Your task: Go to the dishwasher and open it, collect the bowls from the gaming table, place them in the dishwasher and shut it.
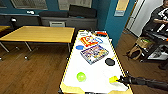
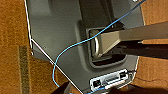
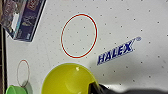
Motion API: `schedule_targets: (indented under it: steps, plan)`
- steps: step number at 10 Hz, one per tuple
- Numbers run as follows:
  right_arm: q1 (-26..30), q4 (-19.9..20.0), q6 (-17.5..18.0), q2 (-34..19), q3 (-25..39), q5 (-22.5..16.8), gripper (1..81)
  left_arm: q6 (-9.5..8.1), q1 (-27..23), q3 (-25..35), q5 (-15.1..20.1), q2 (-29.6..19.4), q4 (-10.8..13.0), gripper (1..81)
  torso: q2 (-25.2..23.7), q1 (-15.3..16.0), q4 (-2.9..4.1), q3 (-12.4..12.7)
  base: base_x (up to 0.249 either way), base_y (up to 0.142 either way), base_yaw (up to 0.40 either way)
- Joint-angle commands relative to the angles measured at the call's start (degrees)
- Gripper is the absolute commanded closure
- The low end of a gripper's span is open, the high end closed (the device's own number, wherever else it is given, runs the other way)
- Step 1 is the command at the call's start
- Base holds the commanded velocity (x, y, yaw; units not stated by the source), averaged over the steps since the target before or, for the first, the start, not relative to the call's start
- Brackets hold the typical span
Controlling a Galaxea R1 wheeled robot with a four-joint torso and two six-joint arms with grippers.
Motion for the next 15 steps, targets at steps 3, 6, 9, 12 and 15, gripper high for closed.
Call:
schedule_targets:
  steps: [3, 6, 9, 12, 15]
  plan:
    - [3.9, -1.4, -0.2, -28.9, 25.4, -3.6, 81.1, 0.07, 0.0, 0.7, 2.8, 0.3, 0.4, 1.0, 0.0, 0.0, 0.00, 0.0, 0.000, 0.000, 0.000]
    - [-11.7, -3.6, -2.3, -37.2, 29.5, 0.2, 81.1, 0.06, 0.0, 4.3, 2.7, -1.9, 0.7, 1.0, 0.0, 0.0, 0.00, 0.0, 0.000, 0.000, 0.000]
    - [-30.9, -6.3, -6.5, -34.9, 27.8, 15.9, 81.1, -0.02, 0.0, 17.3, -0.2, -11.2, 0.7, 1.0, 0.0, 0.0, 0.00, 0.0, 0.000, 0.000, 0.000]
    - [-43.3, -12.6, -6.6, -23.5, 19.1, 22.6, 81.1, -0.02, -1.2, 33.3, -1.0, -23.2, 0.5, 1.0, 0.0, 0.0, 0.00, 0.0, 0.000, 0.000, 0.000]
    - [-49.9, -16.3, -6.6, -12.6, 10.0, 26.6, 81.1, -0.11, -3.1, 48.0, -5.3, -36.5, 0.0, 1.0, 0.0, 0.0, 0.00, 0.0, 0.000, 0.000, 0.000]
